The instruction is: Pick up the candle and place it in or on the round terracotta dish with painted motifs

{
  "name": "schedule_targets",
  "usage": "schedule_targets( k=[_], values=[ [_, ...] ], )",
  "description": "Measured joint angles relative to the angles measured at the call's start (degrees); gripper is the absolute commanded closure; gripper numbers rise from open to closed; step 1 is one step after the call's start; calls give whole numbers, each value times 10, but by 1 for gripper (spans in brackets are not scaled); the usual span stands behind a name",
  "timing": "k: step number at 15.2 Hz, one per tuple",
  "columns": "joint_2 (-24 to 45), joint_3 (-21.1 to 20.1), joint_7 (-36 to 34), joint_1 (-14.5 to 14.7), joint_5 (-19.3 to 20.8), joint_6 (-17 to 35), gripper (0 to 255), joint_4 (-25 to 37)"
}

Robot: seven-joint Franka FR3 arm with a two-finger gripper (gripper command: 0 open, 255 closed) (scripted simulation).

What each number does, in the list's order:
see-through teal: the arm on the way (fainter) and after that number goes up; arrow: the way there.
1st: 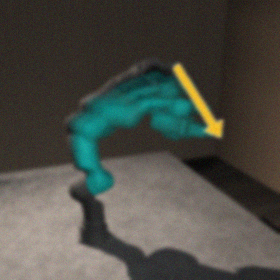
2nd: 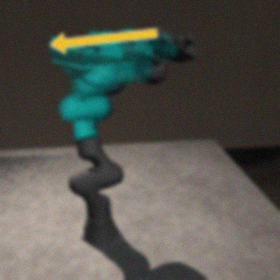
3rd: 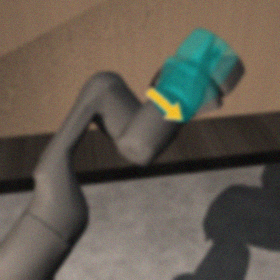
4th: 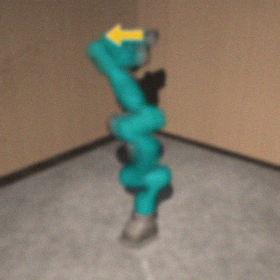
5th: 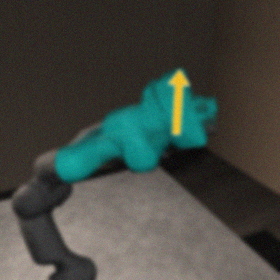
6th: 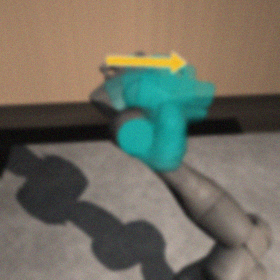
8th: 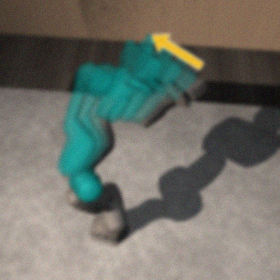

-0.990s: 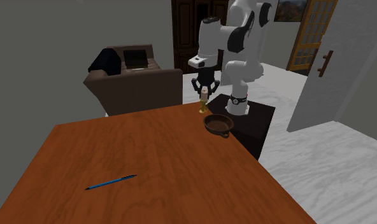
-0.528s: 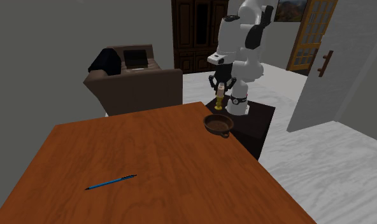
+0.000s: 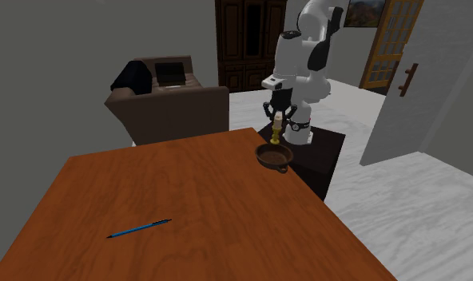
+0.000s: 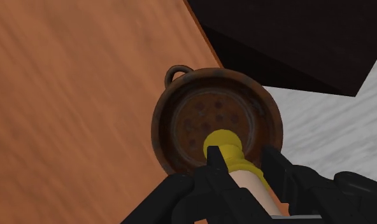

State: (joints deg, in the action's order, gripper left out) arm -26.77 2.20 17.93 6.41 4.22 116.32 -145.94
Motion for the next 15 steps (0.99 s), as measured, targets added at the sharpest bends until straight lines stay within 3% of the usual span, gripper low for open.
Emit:
schedule_targets(
  k=[9,15],
  values=[
    [37,2,-4,-1,3,81,255,-44],
    [40,2,-4,-2,4,92,255,-51]
  ],
)
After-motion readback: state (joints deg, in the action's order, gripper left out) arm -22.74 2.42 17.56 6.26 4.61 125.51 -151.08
